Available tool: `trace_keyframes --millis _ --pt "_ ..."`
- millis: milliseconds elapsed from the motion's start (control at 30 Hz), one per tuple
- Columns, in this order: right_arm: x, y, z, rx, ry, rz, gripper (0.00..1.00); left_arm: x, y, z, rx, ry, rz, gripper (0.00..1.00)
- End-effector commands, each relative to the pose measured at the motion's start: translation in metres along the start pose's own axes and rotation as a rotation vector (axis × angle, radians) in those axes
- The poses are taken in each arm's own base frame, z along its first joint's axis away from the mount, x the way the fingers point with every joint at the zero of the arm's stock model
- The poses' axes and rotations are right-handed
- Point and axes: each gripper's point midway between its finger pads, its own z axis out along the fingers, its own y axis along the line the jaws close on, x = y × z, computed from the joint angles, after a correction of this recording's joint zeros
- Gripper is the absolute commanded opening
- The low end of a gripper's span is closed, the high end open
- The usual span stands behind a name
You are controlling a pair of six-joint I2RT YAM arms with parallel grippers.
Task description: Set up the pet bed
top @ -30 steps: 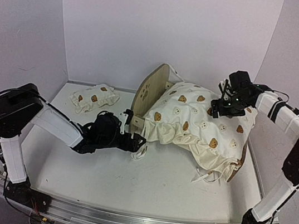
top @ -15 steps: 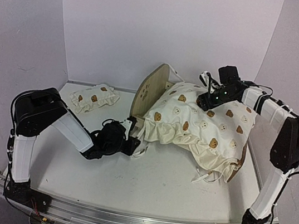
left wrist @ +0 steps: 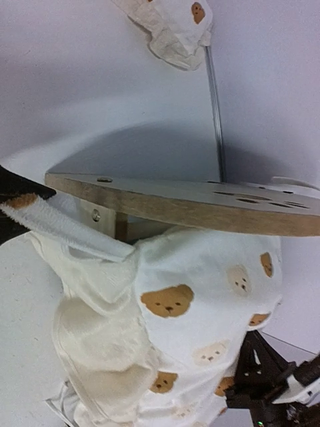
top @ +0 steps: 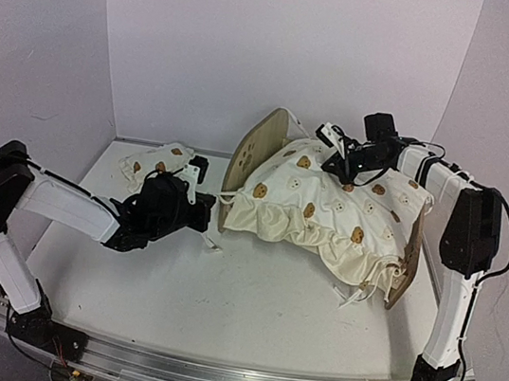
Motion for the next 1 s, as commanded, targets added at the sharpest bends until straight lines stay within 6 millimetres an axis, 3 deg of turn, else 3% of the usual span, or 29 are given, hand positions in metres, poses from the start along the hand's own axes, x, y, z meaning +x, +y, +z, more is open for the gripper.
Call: trace_keyframes --millis 0,100,233,267,300,333,400,500,633,700,767,833,967 --pt "-0.057 -0.007 -0.027 0.011 -0.169 -0.122 0.0 -0.045 0.001 -0.027 -0.012 -0.087 -0.002 0.0" --pt "-0.061 -0.005 -0.033 0.011 -0.179 -0.147 0.0 -0.053 -0.001 -0.034 0.004 -0.099 -0.02 0.0" --pt "-0.036 -0.016 -0.019 0.069 -0.084 -0.08 0.0 -0.03 -0.008 -0.019 0.042 -0.028 -0.033 0.0" --pt "-0.029 -0.029 -0.019 0.141 -0.035 -0.006 0.1 -0.022 -0.01 -0.014 0.047 -0.005 -0.041 0.0" --pt "-0.026 -0.044 -0.025 0.231 0.007 0.1 0.39 -0.013 -0.009 -0.009 0.045 0.015 -0.05 0.0" --pt "-0.031 -0.059 -0.04 0.324 0.033 0.208 0.55 -0.006 -0.007 -0.005 0.032 0.03 -0.064 0.0" --pt "-0.021 -0.065 -0.071 0.463 0.13 0.436 0.66 0.008 0.001 0.004 0.0 0.062 -0.095 0.0" --pt "0.004 -0.021 -0.107 0.491 0.247 0.682 0.76 0.018 0.011 0.011 -0.026 0.088 -0.145 0.0" --pt "0.025 0.052 -0.149 0.405 0.277 0.77 0.81 0.022 0.013 0.011 -0.007 0.106 -0.149 0.0" --pt "0.047 0.063 -0.165 0.43 0.305 0.85 0.86 0.021 0.007 0.008 0.024 0.111 -0.132 0.0" --pt "0.07 0.044 -0.195 0.458 0.231 0.997 0.88 0.018 0.005 0.003 0.046 0.109 -0.13 0.0" --pt "0.074 0.025 -0.208 0.448 0.099 1.092 0.87 0.017 -0.001 -0.002 0.085 0.116 -0.122 0.0" --pt "0.073 -0.02 -0.197 0.53 0.009 1.109 0.94 0.016 -0.019 -0.009 0.188 0.136 -0.115 0.0"
